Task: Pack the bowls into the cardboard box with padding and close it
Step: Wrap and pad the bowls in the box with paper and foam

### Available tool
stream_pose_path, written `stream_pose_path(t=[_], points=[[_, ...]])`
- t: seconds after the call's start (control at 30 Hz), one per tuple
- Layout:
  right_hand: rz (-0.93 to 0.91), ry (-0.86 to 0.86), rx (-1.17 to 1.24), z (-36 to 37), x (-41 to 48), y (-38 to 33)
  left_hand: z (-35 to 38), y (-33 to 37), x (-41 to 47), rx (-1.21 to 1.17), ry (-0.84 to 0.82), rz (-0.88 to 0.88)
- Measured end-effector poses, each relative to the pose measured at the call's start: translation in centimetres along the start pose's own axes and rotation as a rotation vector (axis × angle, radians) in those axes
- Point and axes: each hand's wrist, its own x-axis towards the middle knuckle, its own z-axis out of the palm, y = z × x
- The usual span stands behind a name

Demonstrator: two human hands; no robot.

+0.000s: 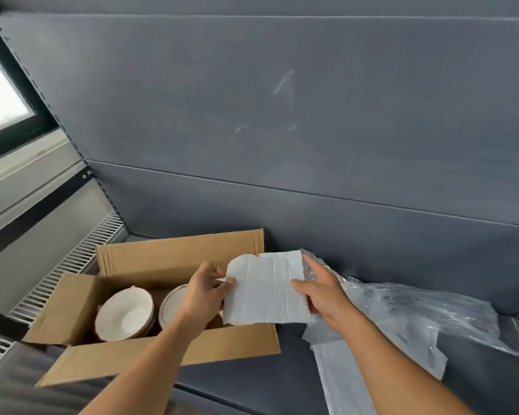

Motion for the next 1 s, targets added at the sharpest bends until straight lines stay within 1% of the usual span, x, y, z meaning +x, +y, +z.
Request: stream_pose_path(t=[0.07, 0.17, 0.3, 0.5, 0.57, 0.7, 0.77, 0.87, 0.93, 1.0], points=[[-0.048, -0.029, -0.034, 1.4, 0.6, -0.3, -1.2, -0.4, 0.1, -0.019, -0.016, 0.021], [-0.125, -0.026, -0.094, 3.1, 1.6, -0.7, -2.9, -0.5, 0.4, -0.024, -0.029, -0.008], [-0.158, -0.027, -0.13, 4.9, 2.3, -1.3, -4.3, -0.7, 0.8, -0.021, -0.001, 0.005], [-0.078, -0.047, -0.141, 5.8, 3.5, -1.2, -6.0, -1.3, 1.6, -0.046, 0.001, -0.011], [-0.034, -0.06, -0.101, 6.0, 3.6, -1.4, -6.4, -1.5, 1.9, -0.052, 0.004, -0.02], [0.017, -0.085, -0.11, 6.2, 3.9, -1.7, -7.0, -1.6, 2.5, 0.002, -0.009, -0.087], [0.024, -0.076, -0.109, 6.2, 4.1, -1.9, -7.1, -1.6, 2.6, -0.075, -0.027, -0.136], [0.037, -0.095, -0.087, 6.2, 3.8, -2.2, -7.6, -1.6, 2.7, -0.289, -0.106, -0.18], [0.056, -0.126, -0.045, 6.0, 3.7, -2.1, -7.9, -1.6, 2.7, -0.399, -0.154, -0.224], [0.083, -0.158, 0.033, 5.8, 3.8, -2.0, -8.0, -1.6, 2.6, -0.451, -0.195, -0.254]])
